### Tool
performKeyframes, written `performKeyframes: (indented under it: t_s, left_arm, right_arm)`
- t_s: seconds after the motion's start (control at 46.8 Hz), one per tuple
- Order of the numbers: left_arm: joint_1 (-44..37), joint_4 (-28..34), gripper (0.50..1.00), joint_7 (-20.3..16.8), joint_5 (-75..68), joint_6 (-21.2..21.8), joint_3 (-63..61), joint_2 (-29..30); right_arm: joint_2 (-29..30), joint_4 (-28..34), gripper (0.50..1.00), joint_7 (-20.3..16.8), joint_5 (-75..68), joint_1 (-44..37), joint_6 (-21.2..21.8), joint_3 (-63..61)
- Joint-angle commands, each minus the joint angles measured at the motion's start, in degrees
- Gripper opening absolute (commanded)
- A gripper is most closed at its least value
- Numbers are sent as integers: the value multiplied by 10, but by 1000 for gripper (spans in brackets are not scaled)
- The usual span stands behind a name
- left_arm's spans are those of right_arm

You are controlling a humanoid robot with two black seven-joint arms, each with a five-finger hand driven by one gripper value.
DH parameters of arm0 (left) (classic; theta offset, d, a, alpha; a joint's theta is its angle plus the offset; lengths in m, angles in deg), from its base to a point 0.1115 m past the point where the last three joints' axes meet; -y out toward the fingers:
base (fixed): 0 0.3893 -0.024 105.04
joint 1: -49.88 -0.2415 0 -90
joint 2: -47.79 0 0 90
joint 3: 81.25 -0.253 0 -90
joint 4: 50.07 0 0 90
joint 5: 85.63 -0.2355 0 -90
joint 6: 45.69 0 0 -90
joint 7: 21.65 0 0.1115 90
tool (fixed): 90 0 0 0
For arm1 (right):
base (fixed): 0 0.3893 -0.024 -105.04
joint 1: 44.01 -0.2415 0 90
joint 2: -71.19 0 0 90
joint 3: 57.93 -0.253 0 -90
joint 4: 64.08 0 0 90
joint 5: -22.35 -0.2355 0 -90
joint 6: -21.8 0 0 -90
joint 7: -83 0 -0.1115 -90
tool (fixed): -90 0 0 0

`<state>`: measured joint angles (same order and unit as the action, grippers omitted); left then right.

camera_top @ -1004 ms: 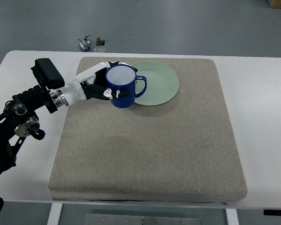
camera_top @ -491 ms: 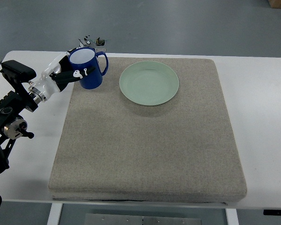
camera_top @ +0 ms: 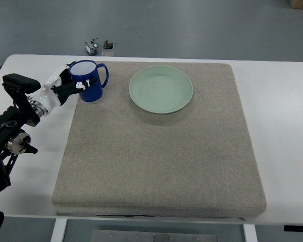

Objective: Place cup left of plate with left hand
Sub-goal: 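Lower the blue mug onto the pad beside the plate with the left hand, then open the left hand and release the blue mug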

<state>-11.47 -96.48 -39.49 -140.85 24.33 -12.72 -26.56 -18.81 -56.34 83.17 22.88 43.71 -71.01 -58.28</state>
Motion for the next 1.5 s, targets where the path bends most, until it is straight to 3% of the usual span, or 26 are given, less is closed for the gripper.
performKeyframes:
  t_s: [0.0, 0.128, 0.256, 0.32, 0.384, 0.427, 0.491, 0.555, 0.662, 0.79, 0.833, 0.918, 1.282, 1.474]
  left_arm:
    - [0, 0, 500, 0, -1, 1, -9, 0]
    - [0, 9, 500, 0, 1, 1, -15, -1]
    - [0, 11, 557, 0, -3, 1, -17, -3]
    - [0, 11, 675, 0, -4, 3, -17, -3]
    - [-1, 11, 711, 0, -5, 6, -18, -3]
    - [-1, 11, 763, 0, -5, 9, -18, -3]
    - [-1, 11, 780, 0, -5, 9, -19, -3]
    - [-1, 11, 846, 1, -5, 9, -23, -2]
    - [-1, 11, 853, 0, -5, 9, -27, -2]
    - [-1, 10, 896, 0, -5, 9, -27, -1]
    - [-1, 10, 949, 0, -3, 9, -27, 0]
    - [-1, 7, 994, 1, 5, 8, -26, 6]
    - [4, -2, 999, 1, 47, 0, -16, 31]
    - [34, -2, 999, 11, 168, -50, -27, 67]
  right_arm:
    - [0, 0, 934, 0, 0, 0, 0, 0]
    - [0, 0, 934, 0, 0, 0, 0, 0]
    - [0, 0, 934, 0, 0, 0, 0, 0]
    - [0, 0, 934, 0, 0, 0, 0, 0]
    - [0, 0, 934, 0, 0, 0, 0, 0]
    - [0, 0, 934, 0, 0, 0, 0, 0]
    - [0, 0, 934, 0, 0, 0, 0, 0]
    - [0, 0, 934, 0, 0, 0, 0, 0]
    - [0, 0, 934, 0, 0, 0, 0, 0]
    - [0, 0, 934, 0, 0, 0, 0, 0]
    - [0, 0, 934, 0, 0, 0, 0, 0]
    - [0, 0, 934, 0, 0, 0, 0, 0]
    - [0, 1, 934, 0, 0, 0, 0, 0]
    - [0, 1, 934, 0, 0, 0, 0, 0]
